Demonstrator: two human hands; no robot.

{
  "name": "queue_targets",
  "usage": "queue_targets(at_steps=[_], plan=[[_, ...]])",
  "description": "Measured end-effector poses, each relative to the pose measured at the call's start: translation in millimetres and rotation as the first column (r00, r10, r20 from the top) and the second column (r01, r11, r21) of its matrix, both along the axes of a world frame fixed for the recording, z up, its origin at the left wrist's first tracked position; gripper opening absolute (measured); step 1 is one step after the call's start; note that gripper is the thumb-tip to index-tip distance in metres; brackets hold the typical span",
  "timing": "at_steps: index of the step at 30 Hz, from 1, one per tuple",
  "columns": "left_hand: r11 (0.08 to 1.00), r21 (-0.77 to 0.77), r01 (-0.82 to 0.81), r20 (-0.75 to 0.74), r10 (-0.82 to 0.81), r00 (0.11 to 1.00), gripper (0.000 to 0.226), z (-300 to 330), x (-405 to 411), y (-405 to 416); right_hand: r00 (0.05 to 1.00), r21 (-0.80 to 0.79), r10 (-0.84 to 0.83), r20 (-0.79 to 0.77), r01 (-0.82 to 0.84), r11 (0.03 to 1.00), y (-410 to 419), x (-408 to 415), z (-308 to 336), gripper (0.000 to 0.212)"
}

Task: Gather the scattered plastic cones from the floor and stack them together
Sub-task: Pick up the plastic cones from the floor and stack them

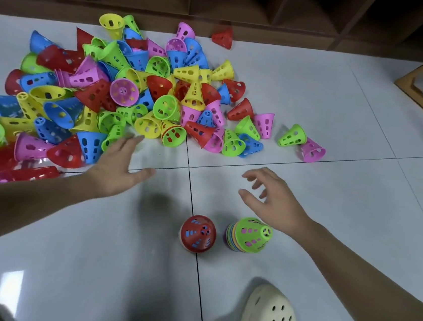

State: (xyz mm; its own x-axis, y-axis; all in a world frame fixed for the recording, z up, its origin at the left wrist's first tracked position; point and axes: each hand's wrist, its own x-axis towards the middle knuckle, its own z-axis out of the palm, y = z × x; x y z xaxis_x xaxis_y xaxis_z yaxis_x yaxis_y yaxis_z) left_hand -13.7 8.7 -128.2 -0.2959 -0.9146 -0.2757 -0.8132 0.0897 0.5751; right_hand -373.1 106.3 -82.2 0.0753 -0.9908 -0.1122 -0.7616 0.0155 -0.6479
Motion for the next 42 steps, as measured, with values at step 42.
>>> queue_targets(at_steps=[42], plan=[[0.977, 0.206, -0.056, -0.266, 0.112, 0.957, 0.035, 0, -11, 3, 0.962, 0.328, -0.068, -0.265, 0.156, 0.932, -166, 118, -59, 0.043]])
